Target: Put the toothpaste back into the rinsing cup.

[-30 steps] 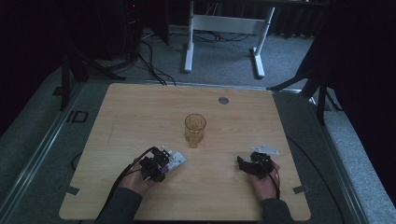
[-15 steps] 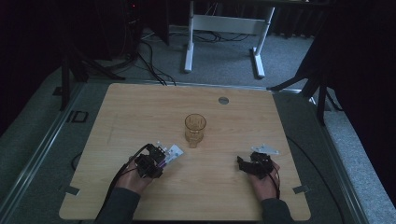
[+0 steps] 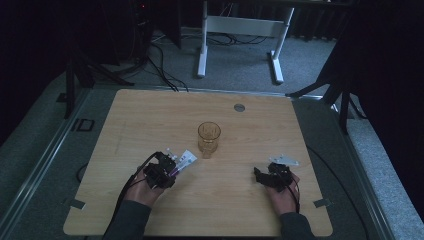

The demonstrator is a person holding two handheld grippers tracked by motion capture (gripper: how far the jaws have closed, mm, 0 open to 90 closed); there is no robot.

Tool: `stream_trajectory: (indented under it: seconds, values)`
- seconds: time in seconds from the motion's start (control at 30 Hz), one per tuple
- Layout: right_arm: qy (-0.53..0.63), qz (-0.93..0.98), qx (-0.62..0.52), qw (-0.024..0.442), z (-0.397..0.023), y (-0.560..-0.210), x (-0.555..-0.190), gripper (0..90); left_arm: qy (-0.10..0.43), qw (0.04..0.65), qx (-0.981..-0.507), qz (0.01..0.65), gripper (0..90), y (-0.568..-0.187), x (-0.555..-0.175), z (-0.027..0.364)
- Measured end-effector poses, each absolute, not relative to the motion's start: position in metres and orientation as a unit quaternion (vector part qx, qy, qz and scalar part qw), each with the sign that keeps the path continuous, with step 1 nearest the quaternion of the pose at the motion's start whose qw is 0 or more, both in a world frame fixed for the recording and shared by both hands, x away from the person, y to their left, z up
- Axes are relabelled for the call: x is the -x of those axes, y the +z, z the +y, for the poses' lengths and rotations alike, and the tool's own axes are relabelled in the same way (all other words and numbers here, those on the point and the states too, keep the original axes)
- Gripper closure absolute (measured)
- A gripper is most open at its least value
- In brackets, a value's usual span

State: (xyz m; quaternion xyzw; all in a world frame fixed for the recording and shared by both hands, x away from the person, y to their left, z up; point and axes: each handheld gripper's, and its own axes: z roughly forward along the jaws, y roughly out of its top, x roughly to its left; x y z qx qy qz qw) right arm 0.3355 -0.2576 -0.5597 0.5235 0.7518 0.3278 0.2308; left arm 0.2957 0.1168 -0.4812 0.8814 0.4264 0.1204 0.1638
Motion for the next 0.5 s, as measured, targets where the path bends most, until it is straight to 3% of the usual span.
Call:
stream_trajectory:
  seconds: [0.5]
  values:
    - [0.328,0.752,-0.523,0.231,-0.2577,-0.5597,-0.3355,24.6,0.142,0.198,-0.866,0.437,72.3,-0.4731,-0.2945,0.1202]
